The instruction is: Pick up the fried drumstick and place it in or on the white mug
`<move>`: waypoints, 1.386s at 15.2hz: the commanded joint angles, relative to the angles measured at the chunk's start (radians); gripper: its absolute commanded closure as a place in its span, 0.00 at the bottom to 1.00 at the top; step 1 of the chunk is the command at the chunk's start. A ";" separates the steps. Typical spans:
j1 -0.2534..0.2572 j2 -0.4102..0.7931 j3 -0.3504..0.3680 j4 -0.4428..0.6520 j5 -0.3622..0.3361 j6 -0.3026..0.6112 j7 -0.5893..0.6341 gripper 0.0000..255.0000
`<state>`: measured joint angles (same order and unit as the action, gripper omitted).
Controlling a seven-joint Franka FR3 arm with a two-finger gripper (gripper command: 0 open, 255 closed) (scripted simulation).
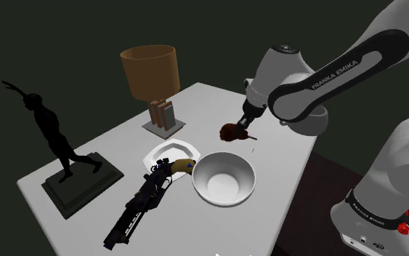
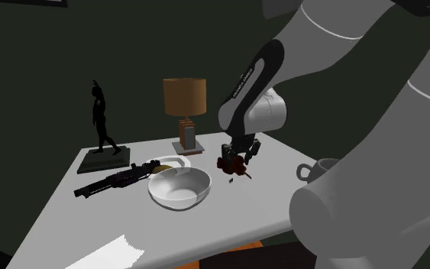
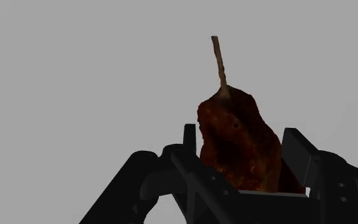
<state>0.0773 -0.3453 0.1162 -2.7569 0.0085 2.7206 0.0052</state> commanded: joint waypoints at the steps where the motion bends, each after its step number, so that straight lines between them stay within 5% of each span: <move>1: 0.002 -0.022 -0.004 0.011 0.003 -0.033 -0.005 1.00; 21: 0.013 -0.191 -0.023 0.170 0.015 -0.361 -0.022 1.00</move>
<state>0.0900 -0.5312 0.0943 -2.5988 0.0233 2.3769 -0.0160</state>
